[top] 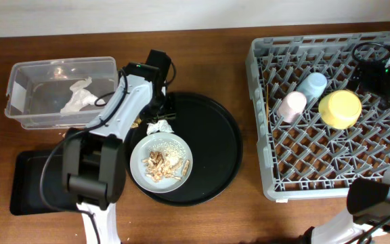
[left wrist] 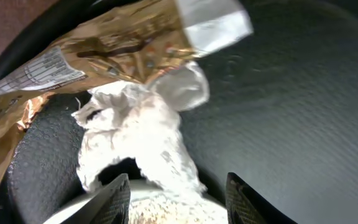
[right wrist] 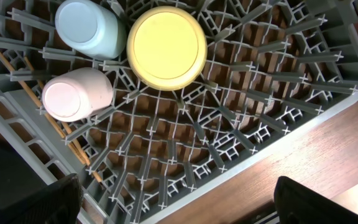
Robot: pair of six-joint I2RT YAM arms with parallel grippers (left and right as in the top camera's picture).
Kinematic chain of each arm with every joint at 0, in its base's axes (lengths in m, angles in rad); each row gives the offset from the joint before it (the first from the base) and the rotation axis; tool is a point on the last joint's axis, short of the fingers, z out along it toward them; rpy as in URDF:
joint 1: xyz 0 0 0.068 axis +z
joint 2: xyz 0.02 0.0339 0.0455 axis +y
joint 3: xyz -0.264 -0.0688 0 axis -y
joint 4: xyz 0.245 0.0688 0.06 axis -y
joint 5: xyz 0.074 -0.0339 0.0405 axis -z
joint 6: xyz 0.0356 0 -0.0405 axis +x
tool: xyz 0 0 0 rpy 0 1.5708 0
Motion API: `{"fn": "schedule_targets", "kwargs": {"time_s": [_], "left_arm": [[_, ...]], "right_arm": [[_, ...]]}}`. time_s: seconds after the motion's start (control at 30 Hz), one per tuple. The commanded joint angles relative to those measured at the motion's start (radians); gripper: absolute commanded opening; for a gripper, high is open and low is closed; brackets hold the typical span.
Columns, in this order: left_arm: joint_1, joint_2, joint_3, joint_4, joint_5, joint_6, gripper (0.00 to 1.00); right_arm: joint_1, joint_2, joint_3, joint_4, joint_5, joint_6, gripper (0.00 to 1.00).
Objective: Sort waste into correct bins and load items into the dishwasher rack
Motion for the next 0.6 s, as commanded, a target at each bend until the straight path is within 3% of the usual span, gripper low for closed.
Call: {"fn": "schedule_targets", "kwargs": {"time_s": [0.0, 0.13, 0.17, 0.27, 0.3, 0.33, 0.57], "left_arm": [[-0.001, 0.06, -0.005, 0.004, -0.039, -0.053, 0.49], [-0.001, 0.088, -0.006, 0.013, -0.047, -0.052, 0.48], [-0.002, 0.089, -0.006, 0.014, -0.047, -0.052, 0.43], [-0.004, 0.089, -0.006, 0.012, -0.046, -0.052, 0.19], [-0.006, 0.089, -0.006, 0.009, -0.046, -0.052, 0.06], [-0.008, 0.089, -0.006, 0.008, -0.045, -0.052, 0.0], [-0.008, 0.058, 0.031, -0.074, -0.042, -0.052, 0.0]], "right_arm": [[-0.002, 0.005, 0.006, -0.003, 0.019, -0.006, 0.99], [-0.002, 0.005, 0.006, -0.003, 0.019, -0.006, 0.99], [-0.002, 0.005, 0.006, -0.003, 0.019, -0.006, 0.99], [-0.002, 0.005, 0.006, -0.003, 0.019, -0.006, 0.99], [-0.002, 0.005, 0.006, -0.003, 0.019, -0.006, 0.99], [-0.002, 0.005, 0.006, -0.003, 0.019, -0.006, 0.99], [-0.002, 0.005, 0.006, -0.003, 0.019, -0.006, 0.99]]}}
